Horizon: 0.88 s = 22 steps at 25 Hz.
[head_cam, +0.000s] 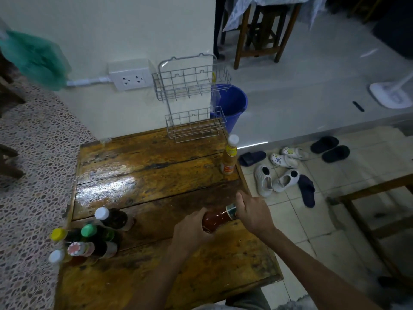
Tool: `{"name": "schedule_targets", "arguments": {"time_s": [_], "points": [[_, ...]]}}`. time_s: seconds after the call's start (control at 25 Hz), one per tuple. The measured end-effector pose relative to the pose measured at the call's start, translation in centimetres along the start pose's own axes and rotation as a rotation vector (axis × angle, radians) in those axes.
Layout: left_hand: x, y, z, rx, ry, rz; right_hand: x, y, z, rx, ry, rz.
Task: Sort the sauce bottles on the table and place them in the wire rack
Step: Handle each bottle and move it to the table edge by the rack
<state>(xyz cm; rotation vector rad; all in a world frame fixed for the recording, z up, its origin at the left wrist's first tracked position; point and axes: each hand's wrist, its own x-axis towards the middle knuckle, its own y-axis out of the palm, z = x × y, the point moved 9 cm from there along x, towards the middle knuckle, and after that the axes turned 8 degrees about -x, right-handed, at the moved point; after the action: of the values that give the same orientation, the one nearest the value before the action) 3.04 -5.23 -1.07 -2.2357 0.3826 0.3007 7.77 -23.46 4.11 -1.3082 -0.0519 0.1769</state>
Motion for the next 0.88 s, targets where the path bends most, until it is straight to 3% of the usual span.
{"name": "schedule_targets", "arguments": {"time_s": [0.08, 0.2, 0.36, 0.44, 0.56, 0.68, 0.88], "points": [[0.5, 0.9, -0.7, 0.082, -0.011, -0.059, -0.2, 0.8, -2.2, 0.027, 0.127, 0.083], [1.4, 2.2, -2.0, 0.226, -0.03, -0.157, 0.3, 1.6, -4.4, -0.079, 0.154, 0.299], [4.4, 3.4, -4.6, 0.119, -0.038, -0.282, 3.1, -0.7, -7.8, 0.21, 0.358, 0.391], [6.9, 3.6, -5.4, -0.077, -0.102, -0.299, 5.2, -3.4, -7.5, 0.313, 0.334, 0.202], [10.0, 3.5, -6.8, -0.426, -0.152, -0.374, 6.9, -6.4, -4.5, 0.237, 0.052, 0.0], [11.7, 3.6, -7.4, -0.698, -0.144, -0.473, 8.4, -6.2, -4.0, 0.248, -0.077, -0.018], [13.3, 4.1, -7.8, -0.716, -0.224, -0.518, 10.6, -4.9, -4.4, 0.306, -0.163, -0.034]]}}
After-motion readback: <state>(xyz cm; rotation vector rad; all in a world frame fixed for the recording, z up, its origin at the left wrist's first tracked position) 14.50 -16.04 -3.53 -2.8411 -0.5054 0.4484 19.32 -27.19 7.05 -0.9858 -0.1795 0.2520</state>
